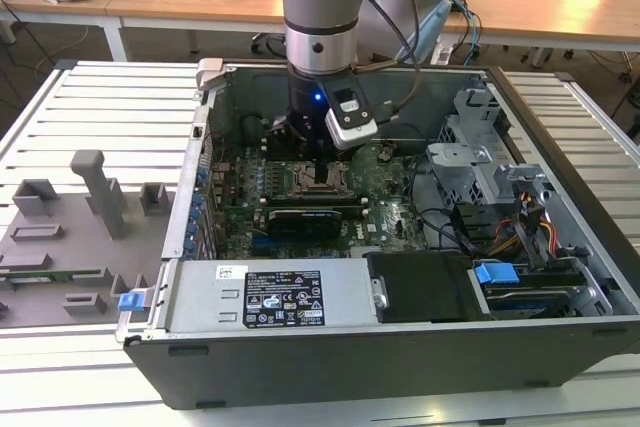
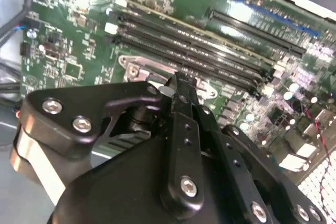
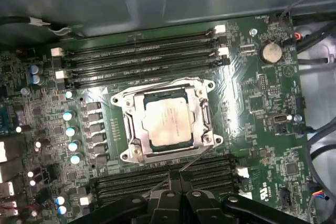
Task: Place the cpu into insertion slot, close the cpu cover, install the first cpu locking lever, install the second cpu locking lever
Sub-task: 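Install the second cpu locking lever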
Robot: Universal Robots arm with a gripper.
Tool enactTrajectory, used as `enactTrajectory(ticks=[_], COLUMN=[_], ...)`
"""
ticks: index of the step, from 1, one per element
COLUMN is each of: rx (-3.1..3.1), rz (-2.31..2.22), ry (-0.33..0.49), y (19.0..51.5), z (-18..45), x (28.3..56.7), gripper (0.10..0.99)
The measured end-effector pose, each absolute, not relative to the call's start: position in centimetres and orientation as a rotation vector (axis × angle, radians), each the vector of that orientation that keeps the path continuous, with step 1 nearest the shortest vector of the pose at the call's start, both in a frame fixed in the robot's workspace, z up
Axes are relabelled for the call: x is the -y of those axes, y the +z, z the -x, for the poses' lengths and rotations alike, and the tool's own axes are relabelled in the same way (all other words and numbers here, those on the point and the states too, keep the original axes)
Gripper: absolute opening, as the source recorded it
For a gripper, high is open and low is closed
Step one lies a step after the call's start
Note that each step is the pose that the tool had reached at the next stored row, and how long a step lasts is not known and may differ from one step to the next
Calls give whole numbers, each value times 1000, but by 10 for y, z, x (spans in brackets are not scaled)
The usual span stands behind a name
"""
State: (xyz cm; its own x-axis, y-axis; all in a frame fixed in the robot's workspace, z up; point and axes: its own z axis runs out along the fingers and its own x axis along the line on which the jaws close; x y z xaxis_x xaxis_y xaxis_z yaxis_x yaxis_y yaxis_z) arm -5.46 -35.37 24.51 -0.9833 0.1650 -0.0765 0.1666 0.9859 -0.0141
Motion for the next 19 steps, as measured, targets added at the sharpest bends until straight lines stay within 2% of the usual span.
enactTrajectory(ticks=[11,19], rx=[-3057,-3060], rz=[-251,-244], ry=[-9,35], y=[233,221], z=[64,78], x=[357,359], gripper=[106,106])
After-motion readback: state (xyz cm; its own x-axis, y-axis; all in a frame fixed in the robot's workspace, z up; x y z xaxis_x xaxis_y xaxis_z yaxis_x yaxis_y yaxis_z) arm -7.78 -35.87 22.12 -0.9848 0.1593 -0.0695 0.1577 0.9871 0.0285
